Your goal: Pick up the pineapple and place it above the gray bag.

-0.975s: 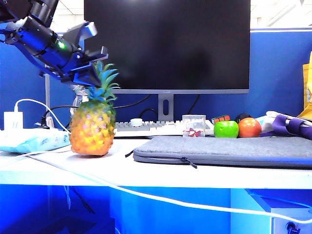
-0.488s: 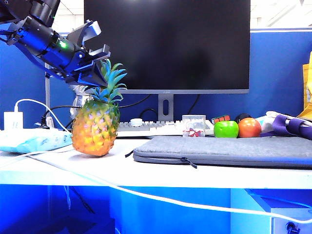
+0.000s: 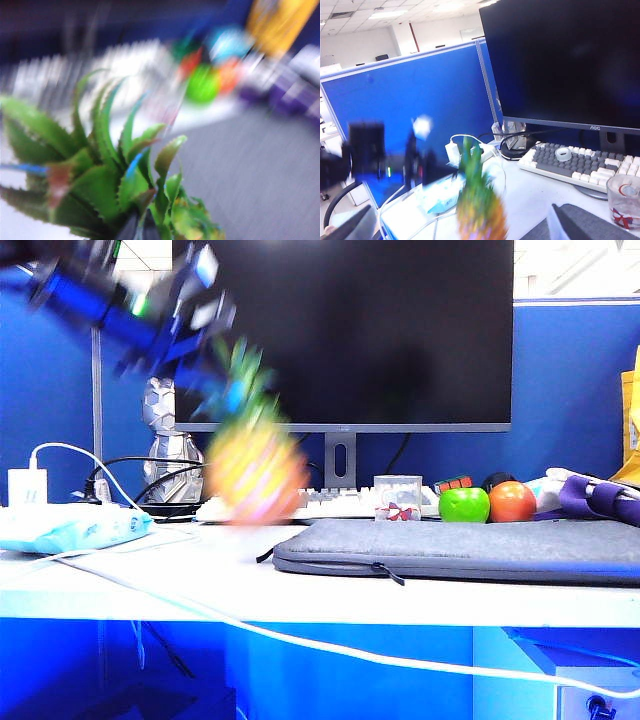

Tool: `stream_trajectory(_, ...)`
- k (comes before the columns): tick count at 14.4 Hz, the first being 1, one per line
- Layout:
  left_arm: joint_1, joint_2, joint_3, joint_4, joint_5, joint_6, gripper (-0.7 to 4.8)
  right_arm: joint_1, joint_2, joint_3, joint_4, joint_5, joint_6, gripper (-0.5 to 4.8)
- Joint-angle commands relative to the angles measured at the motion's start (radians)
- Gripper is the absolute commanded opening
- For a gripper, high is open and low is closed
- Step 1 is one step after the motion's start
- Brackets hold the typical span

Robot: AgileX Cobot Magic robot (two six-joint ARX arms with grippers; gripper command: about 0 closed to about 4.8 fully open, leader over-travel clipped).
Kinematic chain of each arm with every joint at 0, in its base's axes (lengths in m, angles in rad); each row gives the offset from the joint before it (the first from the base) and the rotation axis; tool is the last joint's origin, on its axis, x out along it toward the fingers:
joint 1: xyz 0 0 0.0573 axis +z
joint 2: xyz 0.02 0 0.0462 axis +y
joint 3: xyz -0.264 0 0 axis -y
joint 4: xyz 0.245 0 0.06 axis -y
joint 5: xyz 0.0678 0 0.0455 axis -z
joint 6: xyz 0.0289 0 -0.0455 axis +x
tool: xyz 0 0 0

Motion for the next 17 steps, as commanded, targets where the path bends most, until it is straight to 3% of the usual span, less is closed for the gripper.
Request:
stream_trajectory(1,0.002,-0.01,0.12,0.019,0.053,-0.018,-0.05,0.001,0.009,0.005,0.005,-0.002,-0.005,4.79)
stream_trajectory(5,-0.027,0.002,0.208,0.065,0.116,-0.081,-0.05,0.001,0.03,0.005,0.026,0.001,-0.006,4.79)
stream_trajectory(7,-0.118,0.041,0.243,0.093,0.119,-0.068,-0.05,0.001,0.055,0.005,0.031,0.0,-0.008,4.79)
stream_trajectory(10,-0.24,0.23,0.41,0.092,0.108,-0.063,-0.05,0.001,0.071,0.005,0.051,-0.008,-0.007,4.79)
stream_trajectory(13,-0.287,0.402,0.552,0.069,0.111,-0.063,-0.05,0.001,0.071,0.005,0.053,-0.022,-0.003,4.79)
stream_trajectory(17,-0.346,0.531,0.576,0.071,0.106,-0.032,-0.05,0.001,0.072,0.005,0.053,-0.025,-0.004,4.79)
